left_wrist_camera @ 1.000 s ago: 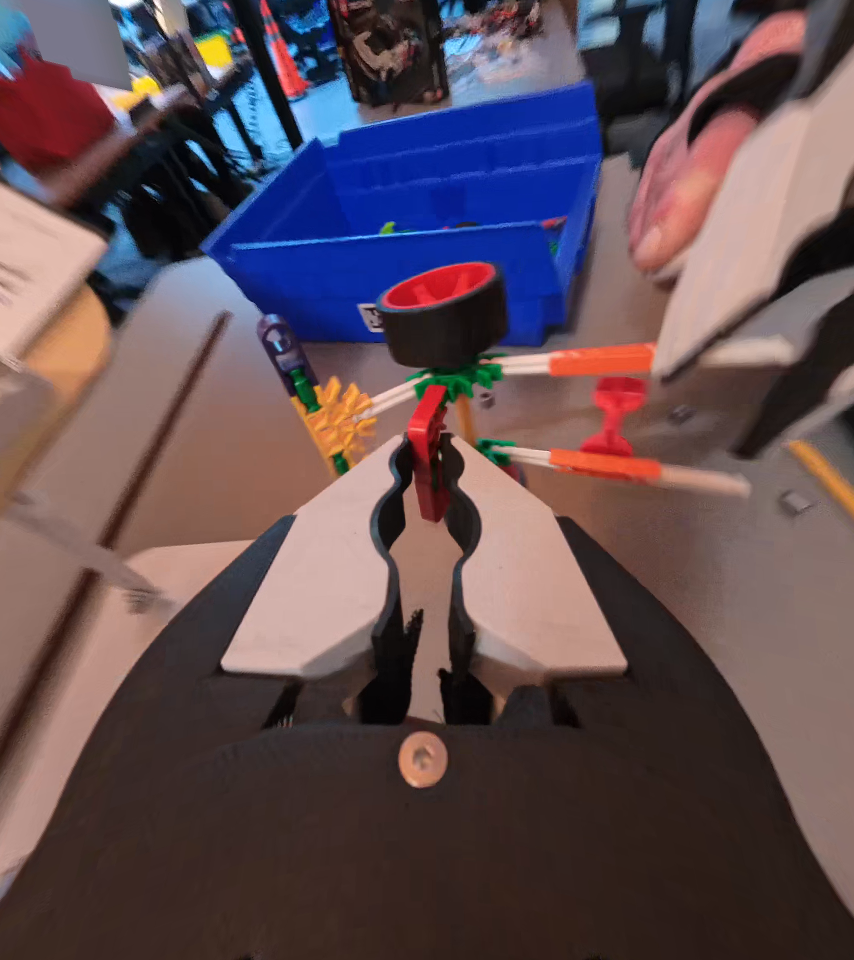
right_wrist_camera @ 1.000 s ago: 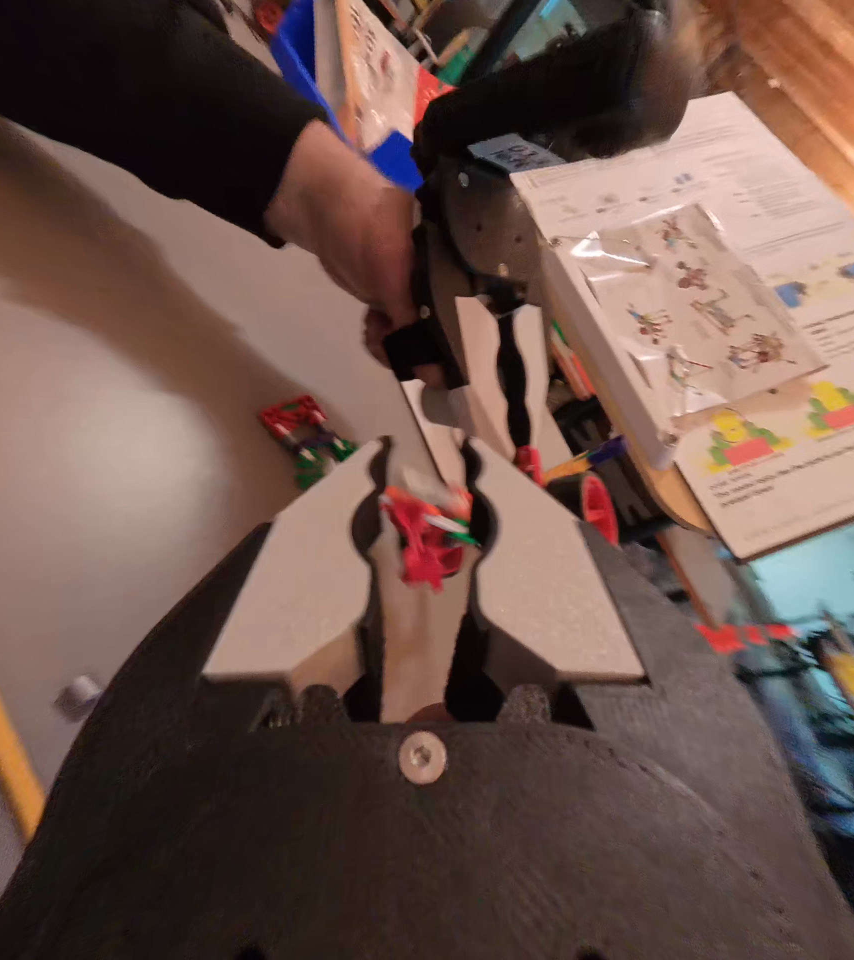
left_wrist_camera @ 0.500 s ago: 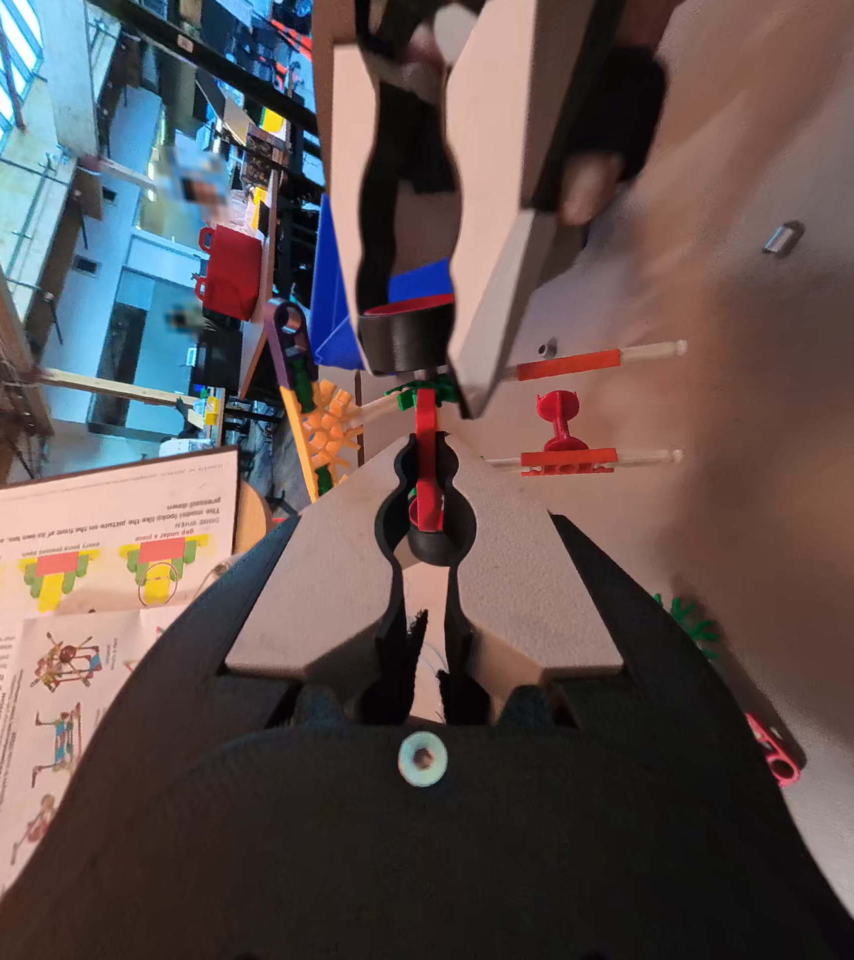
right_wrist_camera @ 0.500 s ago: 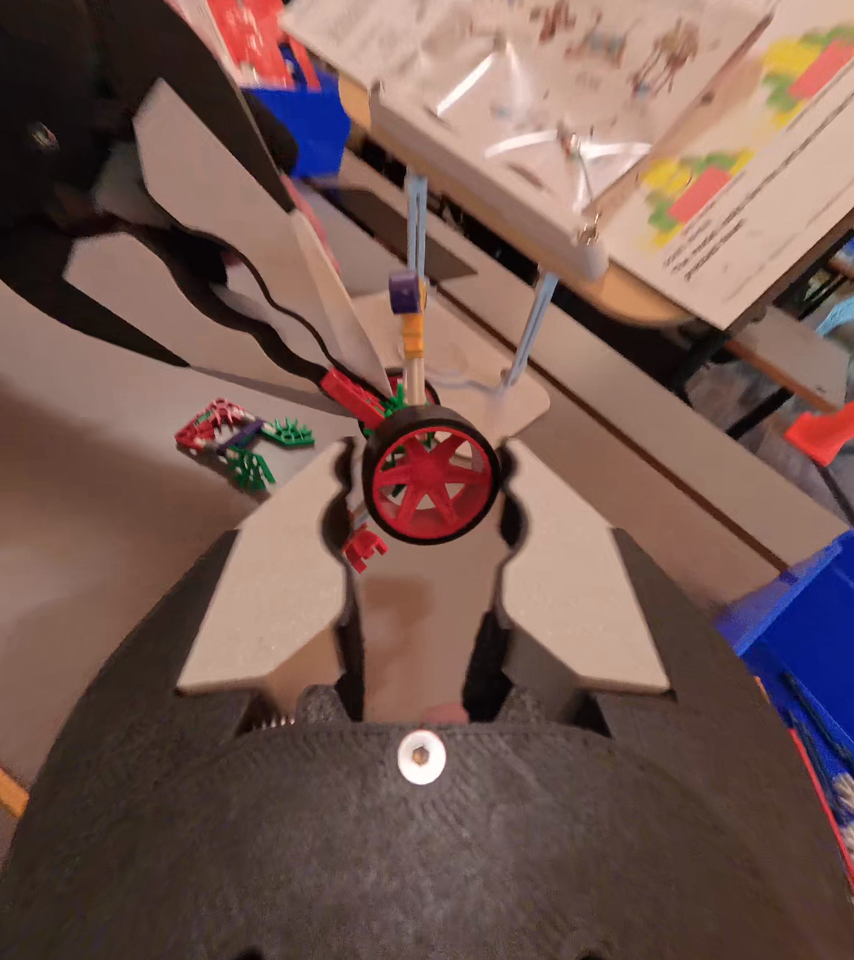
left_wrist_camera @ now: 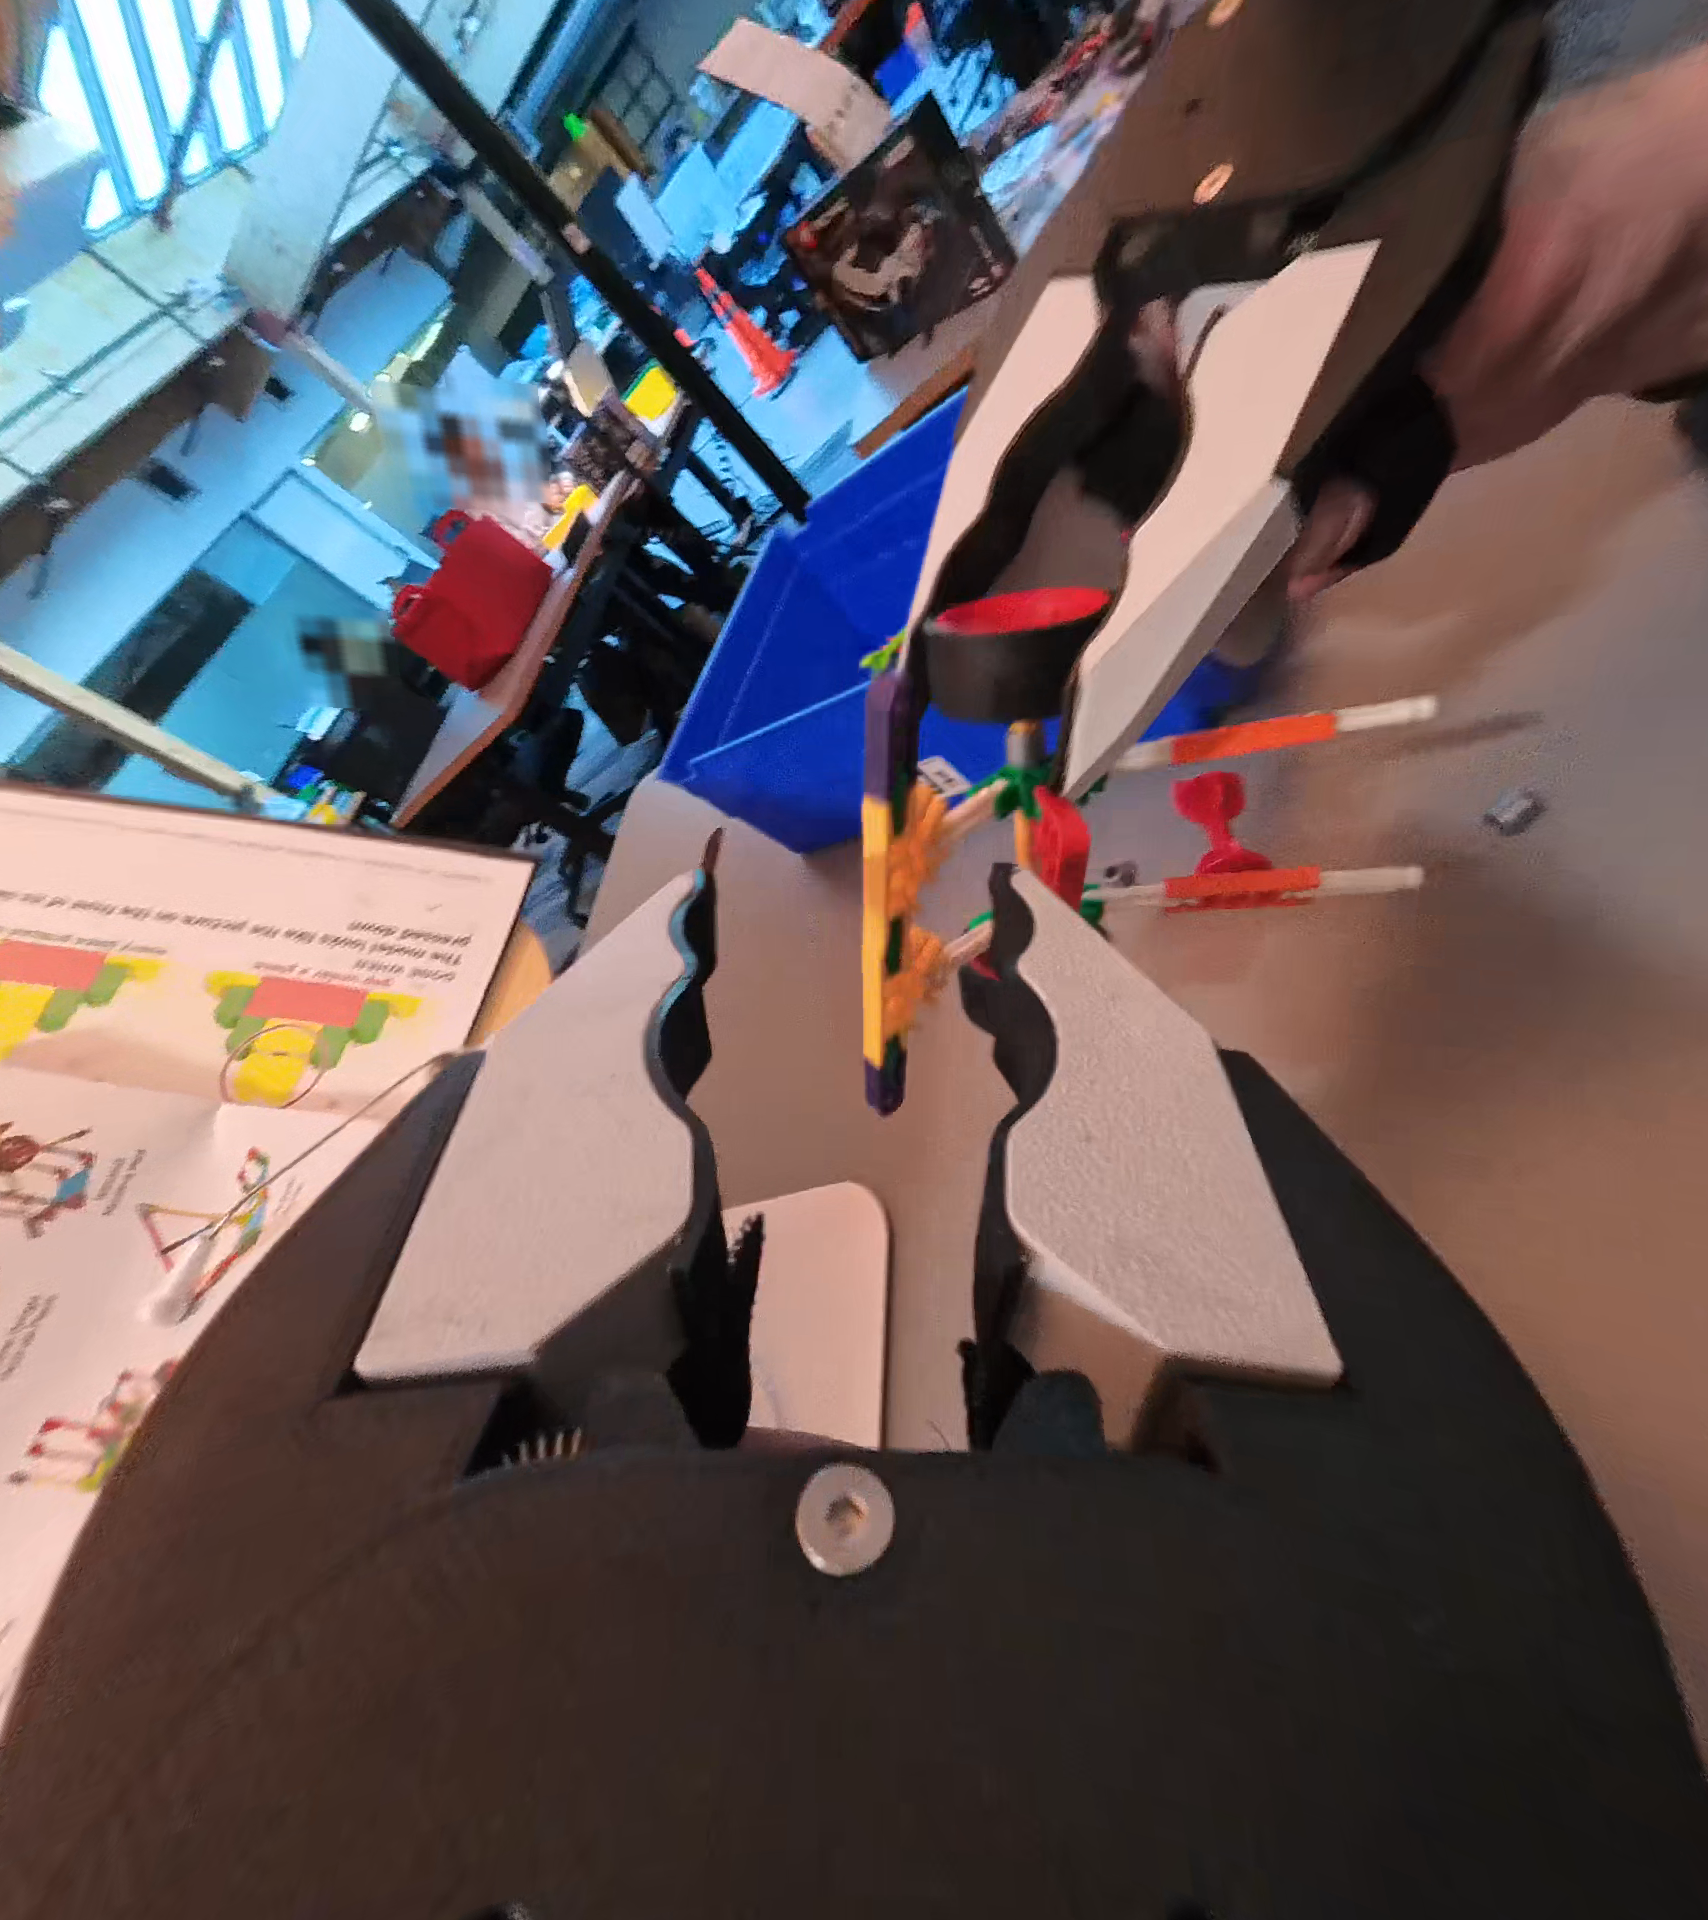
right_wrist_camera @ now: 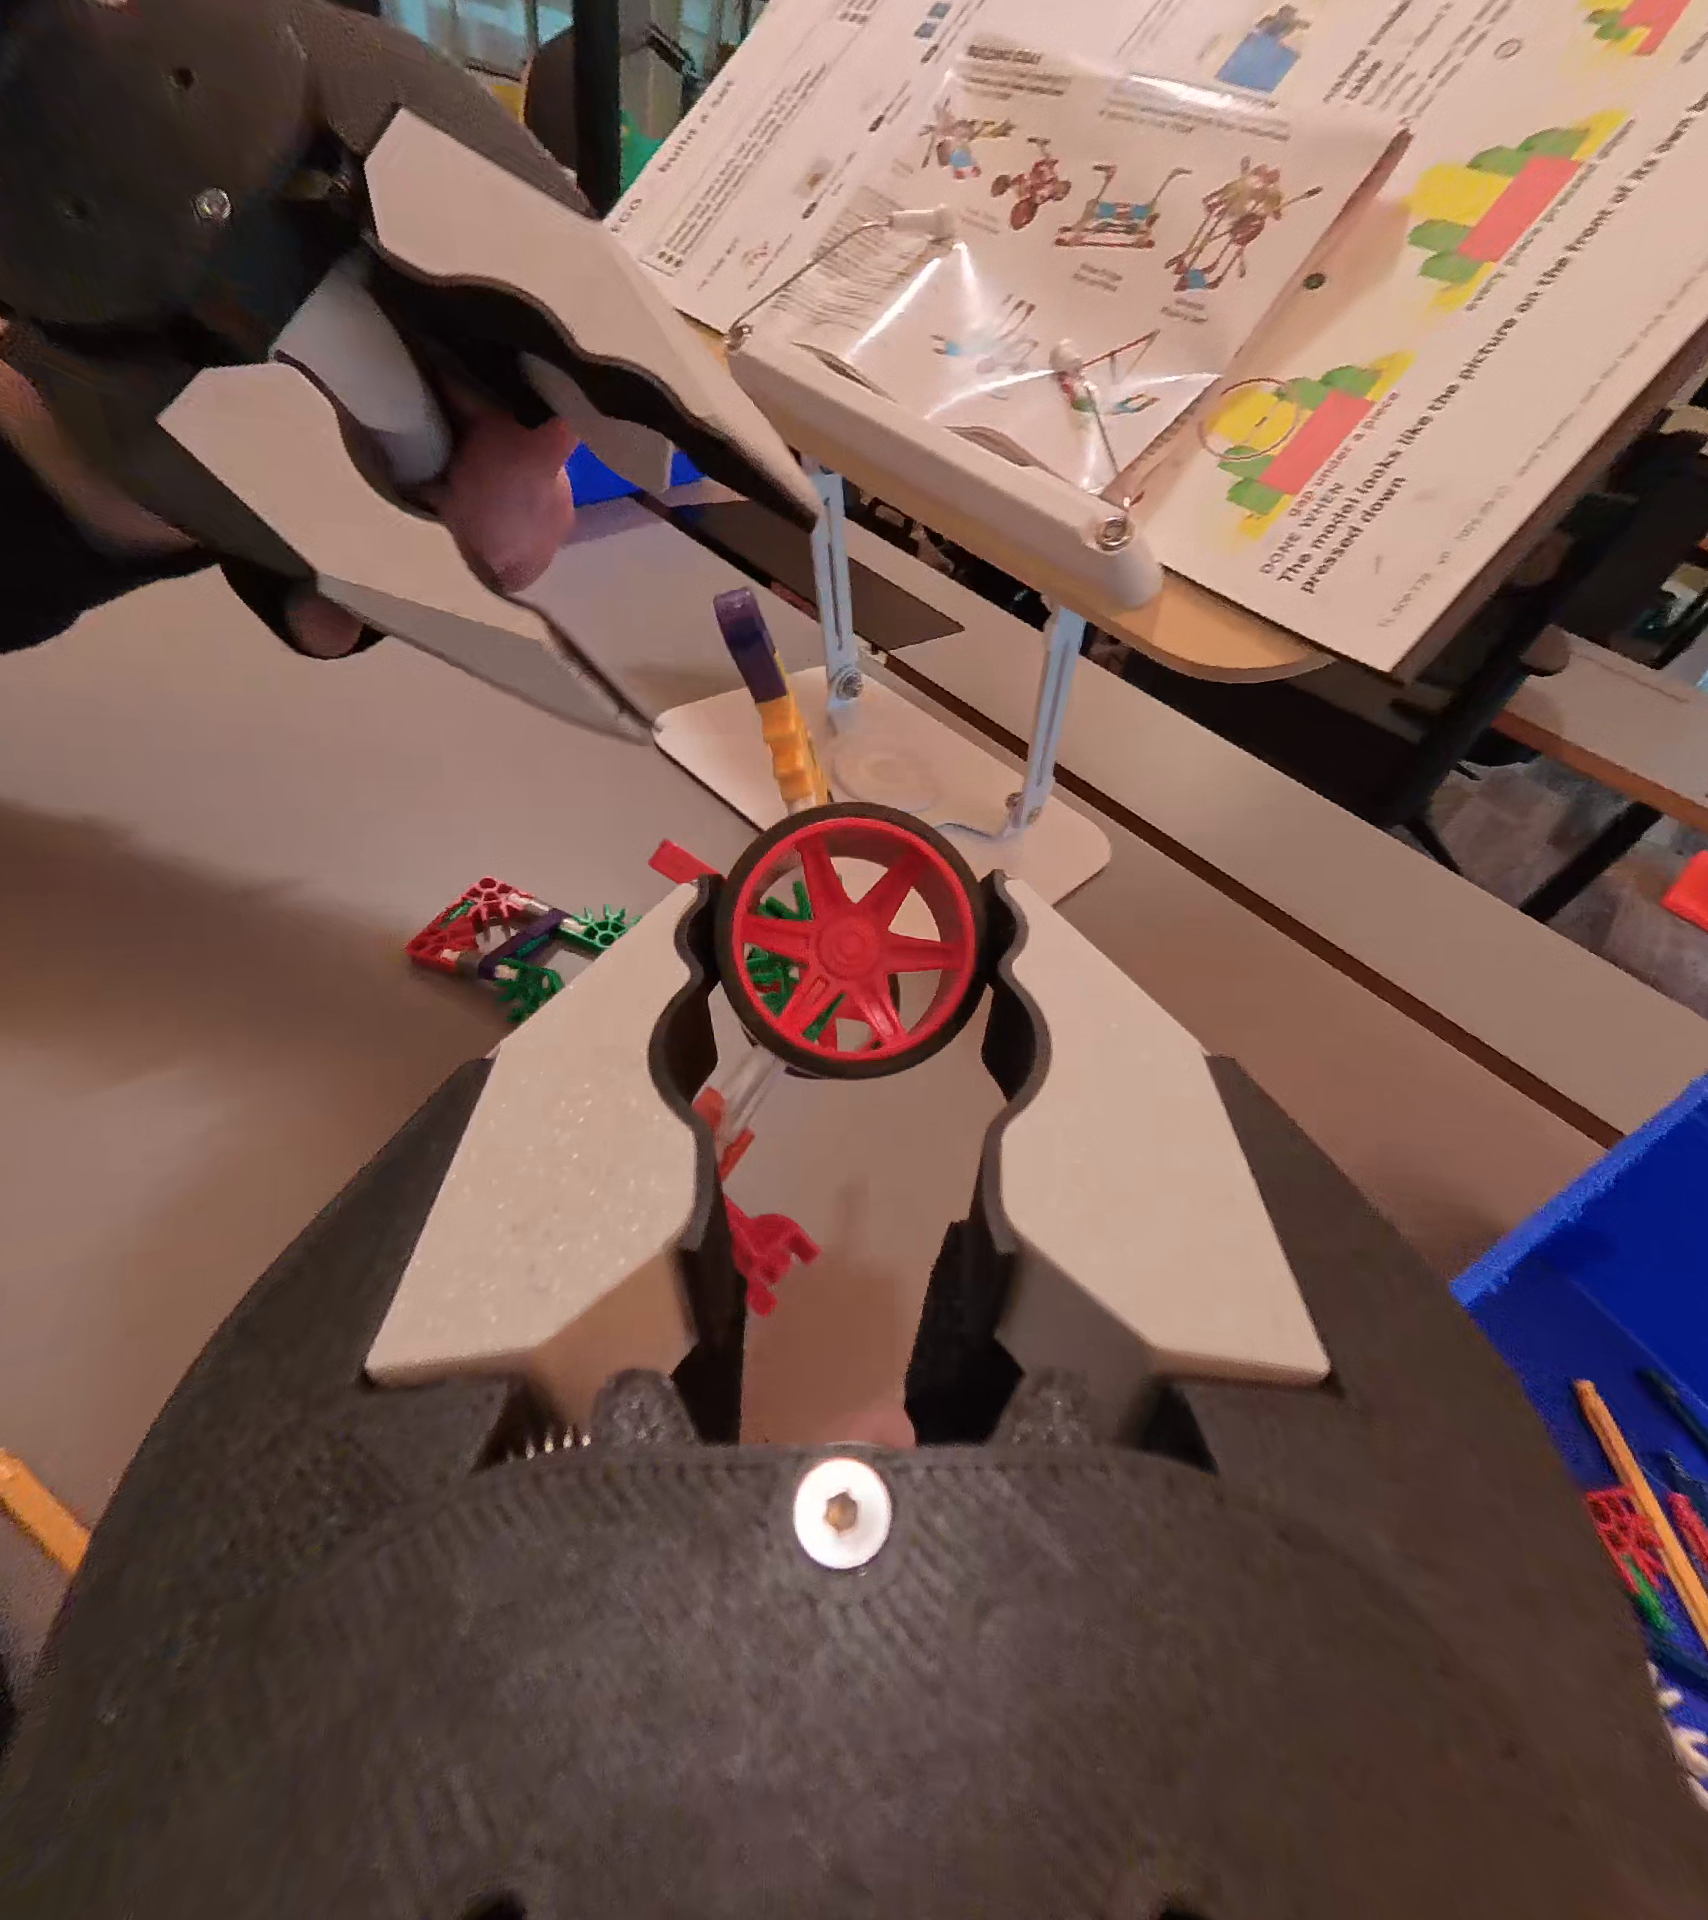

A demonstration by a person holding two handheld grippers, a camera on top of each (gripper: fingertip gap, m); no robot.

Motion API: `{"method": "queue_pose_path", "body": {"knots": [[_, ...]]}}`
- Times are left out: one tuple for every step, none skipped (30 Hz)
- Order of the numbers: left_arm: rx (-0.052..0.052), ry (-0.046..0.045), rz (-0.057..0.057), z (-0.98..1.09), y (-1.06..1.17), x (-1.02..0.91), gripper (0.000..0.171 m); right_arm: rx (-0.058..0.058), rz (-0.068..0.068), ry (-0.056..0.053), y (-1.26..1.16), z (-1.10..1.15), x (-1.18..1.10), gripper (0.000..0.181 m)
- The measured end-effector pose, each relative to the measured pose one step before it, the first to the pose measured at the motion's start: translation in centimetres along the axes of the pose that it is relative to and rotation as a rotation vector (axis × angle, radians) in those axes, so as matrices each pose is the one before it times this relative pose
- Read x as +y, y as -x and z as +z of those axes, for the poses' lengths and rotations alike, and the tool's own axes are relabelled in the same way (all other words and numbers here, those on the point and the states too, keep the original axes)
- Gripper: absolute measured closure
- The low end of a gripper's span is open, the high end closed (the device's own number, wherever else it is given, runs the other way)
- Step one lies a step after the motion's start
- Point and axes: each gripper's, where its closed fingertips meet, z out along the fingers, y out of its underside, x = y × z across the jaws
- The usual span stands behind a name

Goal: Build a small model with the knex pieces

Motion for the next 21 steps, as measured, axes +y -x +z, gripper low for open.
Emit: {"method": "queue_pose_path", "body": {"knots": [[0.0215, 0.00576, 0.0054, 0.199, -0.593, -0.251, 0.113, -0.0106, -0.0159, 0.0063, 0.333, 0.166, 0.08, 0.133], [0.0094, 0.01529, 0.0123, 0.34, -0.484, -0.008, 0.108, -0.0168, -0.0152, 0.0038, 0.444, 0.178, 0.047, 0.133], [0.0158, 0.02598, 0.0196, 0.441, -0.636, 0.254, 0.101, -0.0256, -0.0139, -0.0029, 0.594, 0.182, -0.025, 0.133], [0.0153, 0.03288, 0.0152, 0.46, -0.581, 0.475, 0.092, -0.022, -0.0136, 0.0017, 0.551, 0.193, 0.056, 0.133], [0.0217, 0.0248, -0.0051, 0.391, -0.522, 0.497, 0.087, -0.0122, -0.017, 0.0043, 0.428, 0.168, 0.057, 0.133], [0.0433, 0.00718, -0.0239, 0.316, -0.752, 0.384, 0.087, -0.0127, -0.0179, -0.0021, 0.428, 0.124, -0.058, 0.133], [0.0617, 0.00125, -0.0303, 0.29, -1.029, 0.369, 0.088, -0.0129, -0.0056, -0.001, 0.351, 0.146, -0.039, 0.133], [0.0581, -0.00221, -0.0309, 0.328, -0.973, 0.292, 0.091, -0.0074, 0.0039, 0.0039, 0.195, 0.171, 0.056, 0.133], [0.0372, -0.00724, -0.0164, 0.439, -0.709, 0.208, 0.093, -0.0077, 0.0016, 0.0021, 0.155, 0.13, 0.076, 0.133], [0.0496, -0.00833, -0.0158, 0.445, -0.898, 0.234, 0.097, -0.0135, 0.0022, -0.0012, 0.211, 0.083, 0.047, 0.133], [0.0513, -0.01489, -0.0359, 0.348, -0.765, 0.104, 0.1, -0.0138, 0.0083, -0.0008, 0.197, 0.076, 0.048, 0.134], [0.0431, -0.03494, -0.0447, 0.211, -0.502, -0.201, 0.1, -0.0109, 0.0107, -0.0049, 0.144, 0.033, -0.026, 0.134], [0.0362, -0.04087, -0.0389, 0.194, -0.407, -0.29, 0.1, -0.011, 0.0114, -0.0085, 0.108, -0.016, -0.12, 0.133], [0.0393, -0.04037, -0.0314, 0.28, -0.597, -0.274, 0.104, -0.0144, 0.0117, -0.0058, 0.15, -0.032, -0.095, 0.133], [0.0355, -0.03091, -0.0237, 0.375, -0.614, -0.253, 0.106, -0.0133, 0.0059, -0.0023, 0.222, 0.024, -0.024, 0.134], [0.0205, -0.0181, -0.0218, 0.48, -0.367, -0.126, 0.101, -0.0062, -0.0019, 0.0077, 0.202, 0.123, 0.127, 0.134], [0.0171, 0.00327, -0.0157, 0.497, -0.328, 0.209, 0.1, 0.005, -0.0095, 0.0237, 0.04, 0.188, 0.403, 0.133], [-0.0068, 0.01632, -0.0026, 0.375, 0.061, 0.431, 0.101, 0.01, -0.0099, 0.0218, -0.081, 0.162, 0.422, 0.133], [0.0, 0.00363, -0.0045, 0.188, 0.026, 0.284, 0.101, 0.0031, 0.0075, 0.0032, -0.065, 0.08, 0.16, 0.133], [0.014, -0.01501, -0.0311, -0.002, -0.032, -0.039, 0.102, 0.0013, 0.0207, -0.0052, -0.133, 0.051, -0.006, 0.134], [-0.002, -0.00567, -0.0152, -0.003, 0.128, 0.021, 0.102, 0.0068, 0.0126, -0.0018, -0.169, 0.058, -0.004, 0.134]]}}
